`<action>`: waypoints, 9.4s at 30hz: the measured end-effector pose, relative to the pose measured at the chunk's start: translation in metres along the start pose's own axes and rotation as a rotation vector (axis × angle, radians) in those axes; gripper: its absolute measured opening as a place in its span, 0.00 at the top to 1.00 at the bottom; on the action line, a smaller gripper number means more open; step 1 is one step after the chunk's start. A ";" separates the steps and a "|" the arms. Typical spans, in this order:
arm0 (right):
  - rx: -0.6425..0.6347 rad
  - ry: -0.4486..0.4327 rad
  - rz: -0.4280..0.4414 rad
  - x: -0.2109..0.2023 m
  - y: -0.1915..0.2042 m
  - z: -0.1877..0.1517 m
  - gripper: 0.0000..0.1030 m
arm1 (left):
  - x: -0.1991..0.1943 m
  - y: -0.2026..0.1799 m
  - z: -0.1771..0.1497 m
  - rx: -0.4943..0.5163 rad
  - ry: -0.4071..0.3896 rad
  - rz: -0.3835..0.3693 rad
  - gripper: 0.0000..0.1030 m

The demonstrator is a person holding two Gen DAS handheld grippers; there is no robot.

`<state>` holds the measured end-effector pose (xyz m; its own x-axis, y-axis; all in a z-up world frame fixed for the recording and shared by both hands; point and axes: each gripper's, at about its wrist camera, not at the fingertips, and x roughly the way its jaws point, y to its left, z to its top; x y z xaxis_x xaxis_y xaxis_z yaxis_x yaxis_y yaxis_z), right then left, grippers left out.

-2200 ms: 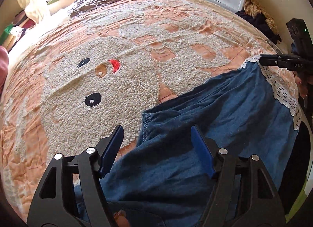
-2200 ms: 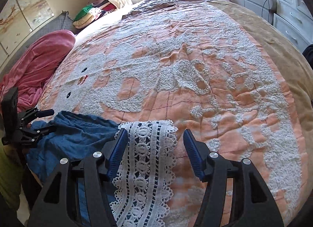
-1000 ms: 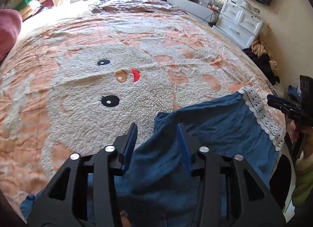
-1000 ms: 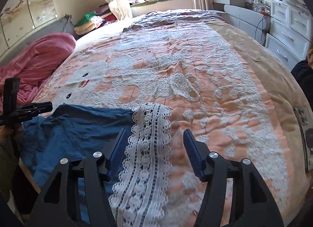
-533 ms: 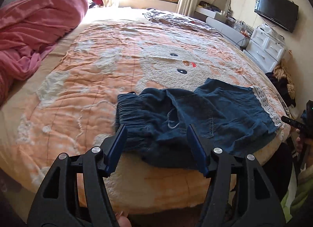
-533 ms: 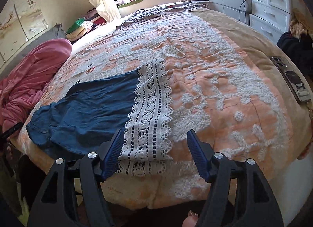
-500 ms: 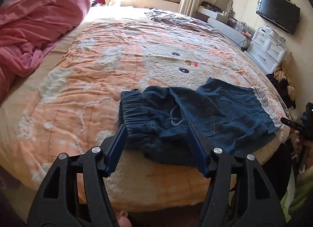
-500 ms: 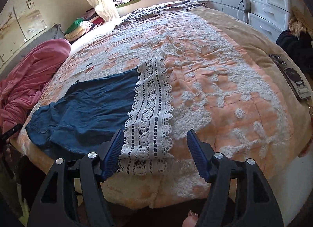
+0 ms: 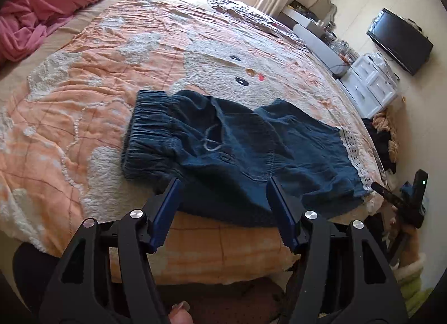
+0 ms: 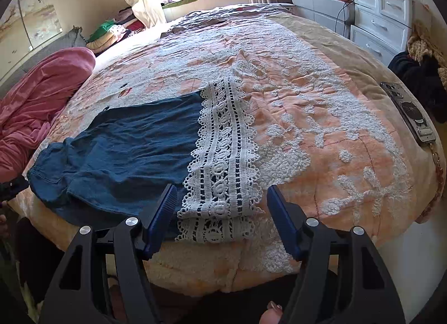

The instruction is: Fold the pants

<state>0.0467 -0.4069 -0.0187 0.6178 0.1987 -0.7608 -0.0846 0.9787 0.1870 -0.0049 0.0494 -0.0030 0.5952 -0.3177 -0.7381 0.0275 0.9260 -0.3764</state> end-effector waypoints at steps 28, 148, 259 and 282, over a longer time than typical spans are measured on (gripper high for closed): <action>-0.310 0.174 0.216 0.043 0.115 -0.008 0.38 | 0.025 0.057 0.025 -0.228 0.000 0.100 0.60; 0.318 -0.011 0.200 0.025 -0.014 -0.019 0.64 | 0.258 -0.309 0.092 0.852 0.276 -0.224 0.09; -0.053 0.029 0.327 0.079 0.110 0.067 0.31 | 0.085 -0.056 0.091 0.084 0.076 -0.155 0.46; -0.202 -0.003 0.192 0.030 0.116 0.013 0.13 | 0.072 -0.093 0.005 0.106 0.111 -0.053 0.27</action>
<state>0.0661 -0.2876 -0.0118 0.5779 0.3816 -0.7214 -0.3542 0.9136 0.1997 0.0392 -0.0584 -0.0183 0.4983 -0.3817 -0.7785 0.1441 0.9219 -0.3598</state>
